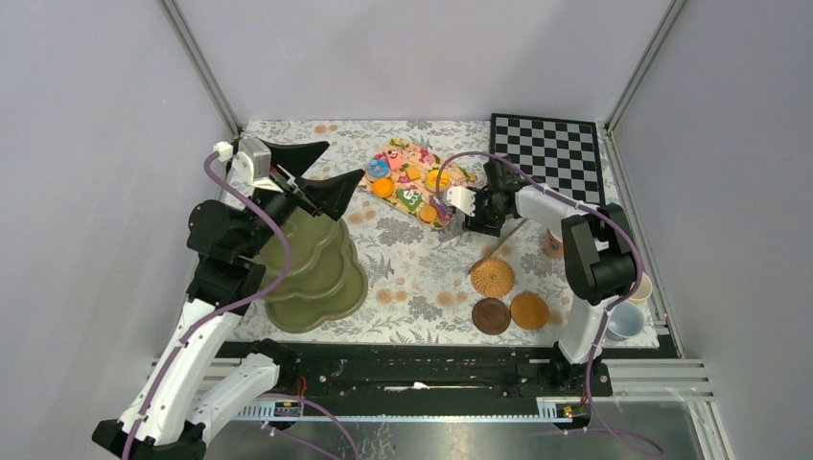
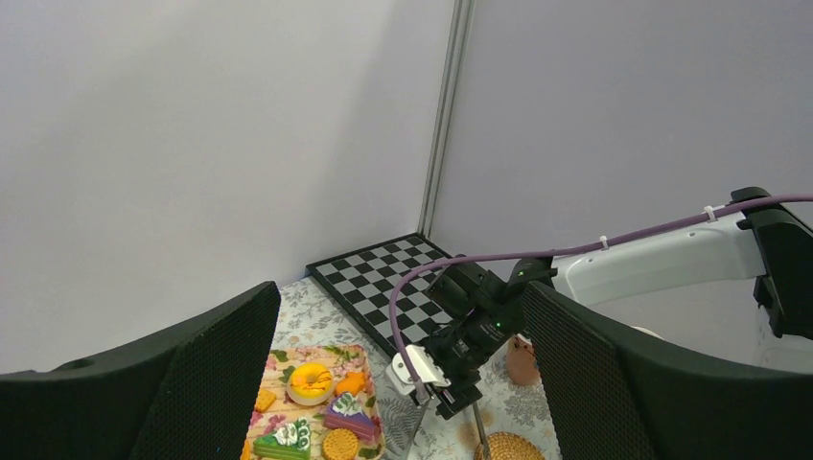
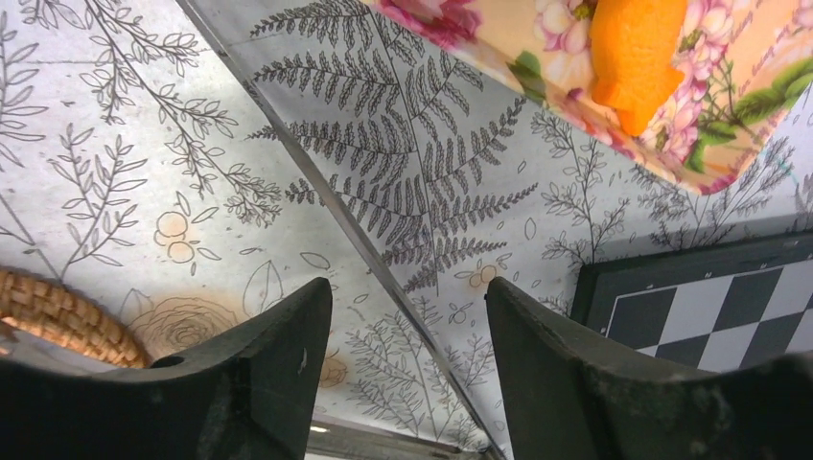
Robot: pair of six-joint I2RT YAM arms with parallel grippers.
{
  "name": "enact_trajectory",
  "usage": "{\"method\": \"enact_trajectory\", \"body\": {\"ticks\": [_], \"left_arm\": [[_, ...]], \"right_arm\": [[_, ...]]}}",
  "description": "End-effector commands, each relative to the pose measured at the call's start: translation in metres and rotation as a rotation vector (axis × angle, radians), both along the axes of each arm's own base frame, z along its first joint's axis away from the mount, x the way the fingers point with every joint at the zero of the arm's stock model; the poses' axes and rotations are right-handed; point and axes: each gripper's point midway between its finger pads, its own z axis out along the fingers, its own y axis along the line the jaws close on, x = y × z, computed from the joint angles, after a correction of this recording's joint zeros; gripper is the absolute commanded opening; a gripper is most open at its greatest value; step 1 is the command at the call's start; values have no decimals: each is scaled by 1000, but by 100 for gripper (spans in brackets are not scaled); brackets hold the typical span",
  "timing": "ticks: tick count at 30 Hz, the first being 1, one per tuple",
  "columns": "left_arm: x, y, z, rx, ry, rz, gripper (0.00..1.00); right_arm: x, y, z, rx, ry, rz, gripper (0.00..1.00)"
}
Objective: Serve the afternoon tea
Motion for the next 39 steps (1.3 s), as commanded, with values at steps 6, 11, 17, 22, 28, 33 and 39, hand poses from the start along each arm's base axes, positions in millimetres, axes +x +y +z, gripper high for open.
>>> {"method": "enact_trajectory", "body": {"ticks": [6,11,17,22,28,33,39], "left_arm": [[-3,-2,9,-11,-44,-15,99],[-2,-4,7,-11,-40,-21,99],[-1,-4,6,-11,-36,-21,99],[-1,-4,6,-13,-35,-22,99],[0,-5,5,-12,-31,-23,99],[1,-5,5,-13,-30,-25,99],[2,-6,3,-11,-22,-27,99]], "right_arm": [[9,16,-3,59,-53,85,60],[1,28,-11,58,-35,120,48],[-8,38,-9,61,-47,143,38],[-18,52,-9,67,-39,159,29],[-29,71,-9,81,-16,162,18],[-43,88,-11,103,11,172,17],[-45,120,-11,108,-16,170,18]]}}
